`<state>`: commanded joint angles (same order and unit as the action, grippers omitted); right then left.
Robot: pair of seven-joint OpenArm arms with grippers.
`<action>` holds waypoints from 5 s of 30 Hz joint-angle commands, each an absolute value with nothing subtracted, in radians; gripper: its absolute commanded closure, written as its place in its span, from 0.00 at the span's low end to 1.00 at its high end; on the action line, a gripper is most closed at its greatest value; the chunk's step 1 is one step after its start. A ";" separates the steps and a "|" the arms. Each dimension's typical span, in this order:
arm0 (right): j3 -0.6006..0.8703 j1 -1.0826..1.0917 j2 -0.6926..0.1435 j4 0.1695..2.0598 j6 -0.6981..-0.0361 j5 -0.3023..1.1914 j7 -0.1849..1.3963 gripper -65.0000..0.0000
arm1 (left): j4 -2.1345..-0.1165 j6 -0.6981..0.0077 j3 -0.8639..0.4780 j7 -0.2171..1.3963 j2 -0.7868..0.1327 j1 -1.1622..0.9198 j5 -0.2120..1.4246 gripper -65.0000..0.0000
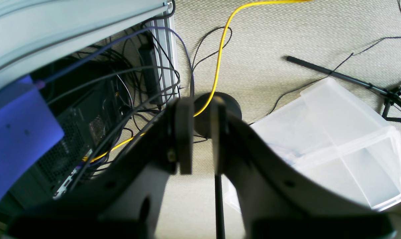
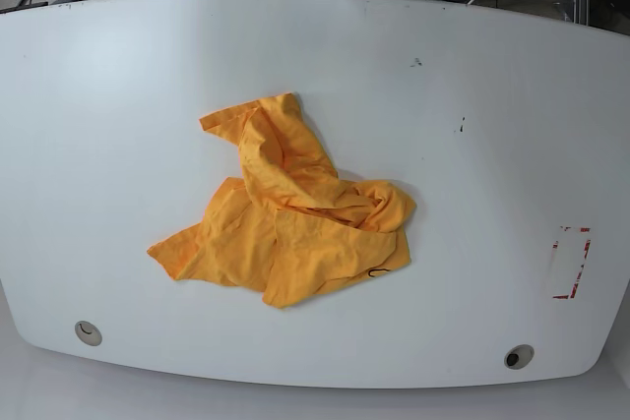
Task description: Layout the t-shirt on the table in an organized manner, then fold the t-shirt properly
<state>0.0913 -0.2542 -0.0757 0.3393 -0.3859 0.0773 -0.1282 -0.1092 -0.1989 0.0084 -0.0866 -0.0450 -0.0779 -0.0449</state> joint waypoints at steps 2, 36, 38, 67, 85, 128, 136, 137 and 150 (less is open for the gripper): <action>0.091 -0.252 -0.076 0.339 -0.386 0.076 -0.126 0.85 | -0.108 -0.198 0.009 -0.086 -0.044 -0.077 -0.049 0.86; 0.088 -0.240 -0.059 0.334 -0.378 0.061 -0.116 0.86 | -0.124 -0.211 0.002 -0.085 -0.051 -0.110 -0.048 0.85; 0.088 -0.240 -0.059 0.334 -0.378 0.061 -0.116 0.86 | -0.124 -0.211 0.002 -0.085 -0.051 -0.110 -0.048 0.85; 0.088 -0.433 -0.059 0.596 -0.249 -0.004 -0.170 0.86 | -0.374 -0.206 -0.007 -0.237 -0.051 -0.317 -0.041 0.85; 0.094 -0.713 -0.064 0.997 -0.228 -0.010 -0.170 0.86 | -0.802 -0.213 -0.136 -0.239 -0.053 -0.613 -0.027 0.85; 0.150 -1.287 -0.071 1.998 -0.229 -0.004 -0.168 0.86 | -1.920 -0.214 -0.314 -0.237 -0.073 -1.277 0.094 0.85; 0.145 -1.202 -0.070 2.003 -0.229 -0.004 -0.171 0.86 | -1.994 -0.214 -0.358 -0.237 -0.076 -1.198 0.182 0.85; 0.145 -1.194 -0.070 2.003 -0.229 -0.004 -0.171 0.86 | -1.994 -0.214 -0.360 -0.237 -0.076 -1.187 0.182 0.85; 0.140 -0.963 -0.019 2.005 -0.232 -0.008 -0.168 0.85 | -1.991 -0.214 -0.360 -0.232 -0.079 -0.963 0.176 0.84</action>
